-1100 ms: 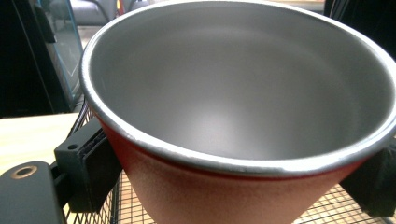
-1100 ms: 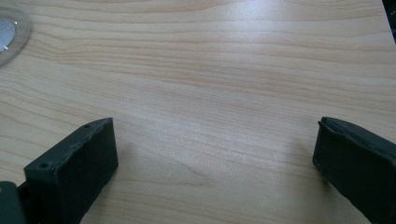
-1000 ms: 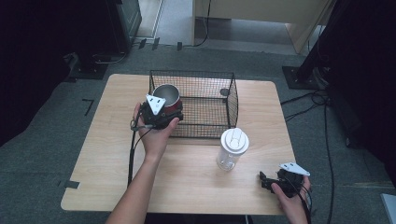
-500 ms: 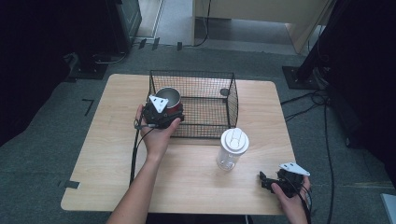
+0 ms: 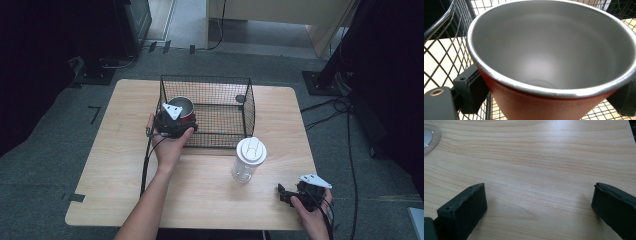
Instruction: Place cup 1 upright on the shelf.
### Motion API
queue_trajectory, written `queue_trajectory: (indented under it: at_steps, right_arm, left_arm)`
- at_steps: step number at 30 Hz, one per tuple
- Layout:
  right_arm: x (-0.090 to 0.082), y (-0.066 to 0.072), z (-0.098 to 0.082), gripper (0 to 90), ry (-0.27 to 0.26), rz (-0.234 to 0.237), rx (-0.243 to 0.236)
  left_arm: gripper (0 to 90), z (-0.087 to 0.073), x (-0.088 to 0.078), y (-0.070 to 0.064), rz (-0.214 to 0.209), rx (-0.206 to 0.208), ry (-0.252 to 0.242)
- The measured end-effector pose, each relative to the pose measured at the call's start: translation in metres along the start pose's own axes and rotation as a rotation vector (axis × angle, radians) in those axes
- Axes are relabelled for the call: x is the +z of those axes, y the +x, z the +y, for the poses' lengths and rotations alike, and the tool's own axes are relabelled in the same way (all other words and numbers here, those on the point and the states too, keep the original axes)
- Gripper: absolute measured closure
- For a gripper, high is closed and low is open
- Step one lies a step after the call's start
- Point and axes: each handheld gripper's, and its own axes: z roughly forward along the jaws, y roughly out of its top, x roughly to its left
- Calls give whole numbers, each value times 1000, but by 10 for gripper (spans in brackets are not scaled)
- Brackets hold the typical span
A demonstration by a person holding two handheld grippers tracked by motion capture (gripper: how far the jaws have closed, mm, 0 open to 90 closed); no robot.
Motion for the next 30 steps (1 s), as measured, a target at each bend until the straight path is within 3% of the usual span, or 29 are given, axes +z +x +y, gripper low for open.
queue_trajectory:
  at_steps: [6, 11, 30]
  right_arm:
    - [0, 0, 0, 0, 0, 0, 0]
    - [0, 0, 0, 0, 0, 0, 0]
    - [0, 0, 0, 0, 0, 0, 0]
  left_arm:
    - [80, -2, 2, -3, 12, 31, 18]
    - [79, -4, 4, -6, -7, 43, 29]
    - [64, -9, 8, -7, -3, 22, 53]
